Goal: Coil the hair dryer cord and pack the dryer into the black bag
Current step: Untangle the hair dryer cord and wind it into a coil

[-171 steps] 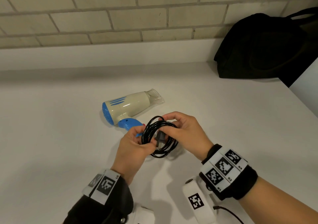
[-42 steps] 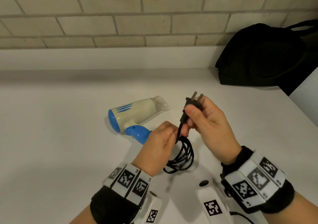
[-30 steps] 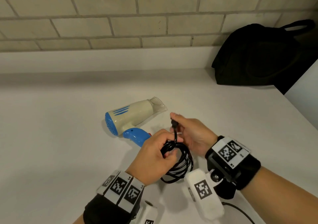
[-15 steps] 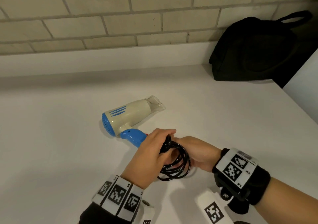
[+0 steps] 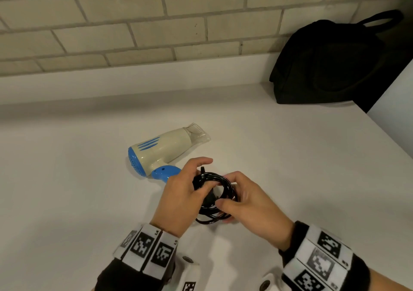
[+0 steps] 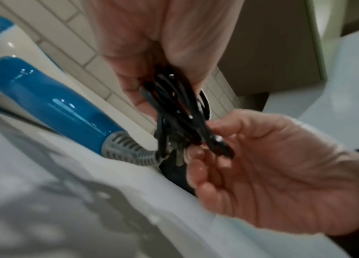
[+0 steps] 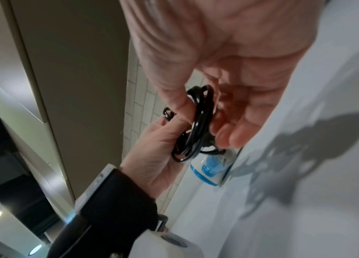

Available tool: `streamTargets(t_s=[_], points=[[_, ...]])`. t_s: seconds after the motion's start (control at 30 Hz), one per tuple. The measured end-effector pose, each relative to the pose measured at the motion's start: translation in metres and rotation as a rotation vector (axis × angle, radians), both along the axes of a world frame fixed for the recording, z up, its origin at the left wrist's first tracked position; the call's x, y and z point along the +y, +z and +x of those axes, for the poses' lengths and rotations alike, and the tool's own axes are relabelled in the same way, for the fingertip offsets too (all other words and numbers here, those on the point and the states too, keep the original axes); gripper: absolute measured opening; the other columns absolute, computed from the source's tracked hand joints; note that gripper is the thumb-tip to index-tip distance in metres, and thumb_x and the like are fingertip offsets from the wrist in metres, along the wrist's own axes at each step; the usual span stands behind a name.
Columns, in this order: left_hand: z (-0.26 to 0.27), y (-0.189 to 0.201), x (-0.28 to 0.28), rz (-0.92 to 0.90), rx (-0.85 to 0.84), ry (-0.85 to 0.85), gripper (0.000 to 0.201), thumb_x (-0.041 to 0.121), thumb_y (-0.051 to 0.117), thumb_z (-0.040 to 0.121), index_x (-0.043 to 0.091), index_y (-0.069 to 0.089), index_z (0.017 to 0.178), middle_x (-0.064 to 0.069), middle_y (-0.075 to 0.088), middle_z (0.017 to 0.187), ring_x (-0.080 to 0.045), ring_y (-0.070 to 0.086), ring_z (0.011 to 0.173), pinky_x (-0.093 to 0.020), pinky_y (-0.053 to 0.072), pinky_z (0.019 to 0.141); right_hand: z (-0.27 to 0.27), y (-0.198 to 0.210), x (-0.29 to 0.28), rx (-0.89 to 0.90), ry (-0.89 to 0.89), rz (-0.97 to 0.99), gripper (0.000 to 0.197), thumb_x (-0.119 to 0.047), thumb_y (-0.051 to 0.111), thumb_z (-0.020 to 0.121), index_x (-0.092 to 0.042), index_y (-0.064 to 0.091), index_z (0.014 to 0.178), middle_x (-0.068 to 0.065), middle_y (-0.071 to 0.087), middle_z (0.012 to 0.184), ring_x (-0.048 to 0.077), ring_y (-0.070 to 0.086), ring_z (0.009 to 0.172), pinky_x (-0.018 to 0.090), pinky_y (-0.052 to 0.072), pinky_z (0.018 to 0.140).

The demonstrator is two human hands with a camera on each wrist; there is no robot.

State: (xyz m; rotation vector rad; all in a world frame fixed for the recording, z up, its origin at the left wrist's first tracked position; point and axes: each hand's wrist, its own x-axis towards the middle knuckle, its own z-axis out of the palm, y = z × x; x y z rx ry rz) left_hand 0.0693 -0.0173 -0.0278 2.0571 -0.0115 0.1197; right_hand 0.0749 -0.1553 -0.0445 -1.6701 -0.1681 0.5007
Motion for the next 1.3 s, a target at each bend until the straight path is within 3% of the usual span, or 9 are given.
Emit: streamTargets(t_s=[0.2, 0.37, 0.5, 0.6, 0.67, 0.87, 1.03, 1.2, 1.3], points=[[0.002, 0.0, 0.007, -0.054, 0.052, 0.053, 0.043, 0.016, 0.077, 0.064, 0.042, 0.051, 0.088, -0.002, 0.061, 0.07, -0.014, 0.062, 0.073, -0.017, 0.051, 0.067, 0.006, -0.005, -0.001, 0.001, -0.003, 0.089, 0.017, -0.01, 0.06, 0.064, -0.018, 0.051, 0.076, 0.002, 0.055, 0.075, 0.018, 0.054, 0.073, 0.038, 0.047, 0.072], [-0.001, 0.0, 0.01, -0.002, 0.073, 0.053, 0.02, 0.02, 0.077, 0.064, 0.025, 0.062, 0.076, 0.005, 0.068, 0.074, -0.004, 0.062, 0.074, -0.008, 0.048, 0.062, 0.007, -0.007, -0.002, -0.022, -0.004, 0.157, 0.021, -0.006, 0.057, 0.06, -0.019, 0.052, 0.075, 0.001, 0.058, 0.074, 0.016, 0.053, 0.073, 0.027, 0.043, 0.067], [-0.002, 0.002, 0.007, -0.017, 0.059, 0.089, 0.023, 0.016, 0.076, 0.065, 0.029, 0.059, 0.073, 0.008, 0.065, 0.071, 0.003, 0.06, 0.071, -0.004, 0.045, 0.058, 0.008, -0.005, 0.003, -0.039, -0.03, 0.14, 0.025, -0.003, 0.056, 0.06, -0.02, 0.052, 0.077, -0.001, 0.059, 0.073, 0.011, 0.054, 0.069, 0.022, 0.043, 0.065], [-0.001, 0.006, 0.009, -0.062, 0.054, 0.151, 0.032, 0.017, 0.077, 0.064, 0.035, 0.055, 0.079, -0.011, 0.066, 0.073, -0.013, 0.063, 0.066, -0.011, 0.048, 0.055, 0.011, -0.002, 0.005, -0.036, -0.022, 0.142, 0.034, 0.011, 0.056, 0.071, -0.02, 0.049, 0.084, 0.003, 0.056, 0.074, 0.016, 0.052, 0.07, 0.029, 0.043, 0.067], [0.0, 0.009, 0.011, -0.096, 0.073, 0.163, 0.035, 0.019, 0.078, 0.063, 0.035, 0.053, 0.082, -0.023, 0.066, 0.078, -0.03, 0.065, 0.07, -0.031, 0.055, 0.066, 0.013, 0.0, 0.005, -0.017, -0.019, 0.153, 0.038, 0.016, 0.053, 0.073, -0.019, 0.047, 0.086, 0.002, 0.052, 0.07, 0.019, 0.049, 0.069, 0.032, 0.041, 0.067], [0.006, 0.012, 0.019, -0.484, 0.319, 0.044, 0.038, 0.003, 0.077, 0.058, 0.022, 0.055, 0.084, -0.001, 0.063, 0.068, -0.01, 0.064, 0.054, -0.023, 0.054, 0.06, 0.015, 0.002, 0.004, 0.041, 0.014, 0.212, 0.043, 0.022, 0.048, 0.074, -0.019, 0.04, 0.086, -0.003, 0.045, 0.064, 0.013, 0.045, 0.062, 0.026, 0.039, 0.061], [0.004, 0.01, 0.022, -0.599, 0.474, -0.202, 0.019, 0.017, 0.062, 0.066, 0.017, 0.056, 0.084, 0.006, 0.07, 0.062, -0.007, 0.066, 0.063, -0.019, 0.053, 0.059, 0.012, -0.008, 0.004, 0.022, 0.038, 0.245, 0.04, 0.002, 0.055, 0.06, -0.021, 0.037, 0.089, -0.004, 0.048, 0.064, 0.012, 0.046, 0.062, 0.027, 0.043, 0.062], [0.005, 0.0, 0.013, -0.466, 0.321, -0.003, 0.01, 0.008, 0.057, 0.084, 0.016, 0.053, 0.088, 0.001, 0.061, 0.066, -0.002, 0.057, 0.051, -0.015, 0.048, 0.052, 0.006, -0.014, 0.004, -0.251, -0.017, 0.071, 0.035, -0.006, 0.064, 0.073, -0.027, 0.04, 0.086, -0.001, 0.053, 0.084, 0.014, 0.053, 0.074, 0.029, 0.048, 0.066], [0.007, -0.002, 0.005, -0.417, 0.169, 0.106, 0.016, 0.01, 0.057, 0.083, 0.023, 0.047, 0.085, -0.002, 0.055, 0.066, 0.002, 0.052, 0.04, -0.01, 0.043, 0.043, 0.002, -0.007, 0.0, -0.46, -0.092, -0.111, 0.021, -0.022, 0.057, 0.07, -0.033, 0.046, 0.084, -0.007, 0.051, 0.095, 0.005, 0.051, 0.09, 0.015, 0.043, 0.077]])
